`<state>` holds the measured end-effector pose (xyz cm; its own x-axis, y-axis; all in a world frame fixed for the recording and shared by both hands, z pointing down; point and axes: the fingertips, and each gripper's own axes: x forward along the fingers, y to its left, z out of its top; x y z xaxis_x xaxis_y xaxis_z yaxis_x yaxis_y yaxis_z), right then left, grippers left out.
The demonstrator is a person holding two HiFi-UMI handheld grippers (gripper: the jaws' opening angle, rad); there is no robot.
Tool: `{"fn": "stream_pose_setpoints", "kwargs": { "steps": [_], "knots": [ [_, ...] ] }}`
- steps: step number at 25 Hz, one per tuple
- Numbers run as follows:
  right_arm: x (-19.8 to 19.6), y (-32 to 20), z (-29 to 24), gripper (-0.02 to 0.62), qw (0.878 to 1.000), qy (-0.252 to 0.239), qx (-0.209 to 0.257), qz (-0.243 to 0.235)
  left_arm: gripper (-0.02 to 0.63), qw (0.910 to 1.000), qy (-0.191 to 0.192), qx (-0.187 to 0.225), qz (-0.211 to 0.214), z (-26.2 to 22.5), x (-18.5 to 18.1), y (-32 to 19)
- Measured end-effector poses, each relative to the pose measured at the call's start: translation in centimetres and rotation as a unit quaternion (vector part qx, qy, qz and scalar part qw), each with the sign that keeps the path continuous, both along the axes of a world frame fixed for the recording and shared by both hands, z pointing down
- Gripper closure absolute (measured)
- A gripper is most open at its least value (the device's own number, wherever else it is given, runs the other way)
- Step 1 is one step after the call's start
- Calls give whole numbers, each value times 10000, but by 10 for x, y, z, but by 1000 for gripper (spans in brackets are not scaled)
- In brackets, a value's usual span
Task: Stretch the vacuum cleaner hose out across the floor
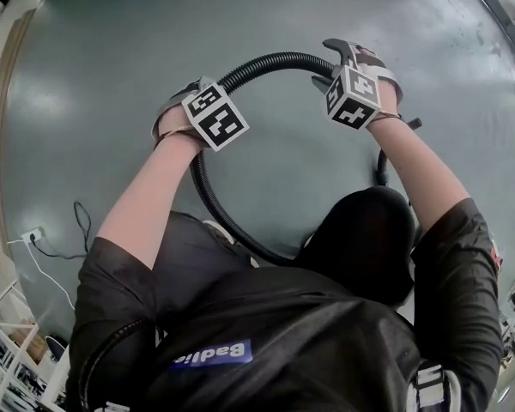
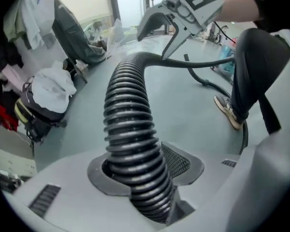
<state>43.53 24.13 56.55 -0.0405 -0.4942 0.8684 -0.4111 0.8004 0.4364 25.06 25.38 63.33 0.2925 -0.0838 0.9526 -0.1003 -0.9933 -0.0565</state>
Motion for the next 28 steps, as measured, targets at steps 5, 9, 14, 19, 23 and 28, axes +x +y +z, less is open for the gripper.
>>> {"fn": "stream_pose_setpoints", "kwargs": {
  "steps": [5, 9, 14, 19, 23, 28],
  "knots": [
    [-123, -18, -40, 276, 9910, 280, 506, -1209, 402, 9953, 32, 194, 952, -57, 0, -15],
    [-164, -46, -65, 276, 9930, 248, 840, -787, 394, 9881, 56, 251, 1516, -113, -23, -19],
    [-176, -66, -101, 486, 9967, 137, 698, -400, 372, 9824, 865, 426, 1601, -152, -31, -22],
    [-165, -77, -119, 486, 9991, 329, 276, -60, 231, 9717, 1863, 1351, 539, -174, -39, -49],
    [-128, -102, -114, 479, 9951, -349, -122, 915, 199, 9619, 2333, 1159, -833, -151, -51, -69],
    [-82, -136, -112, 474, 9826, -1141, -330, 1429, 184, 9619, 1630, 1567, -1538, -94, -67, -93]
  ]
}}
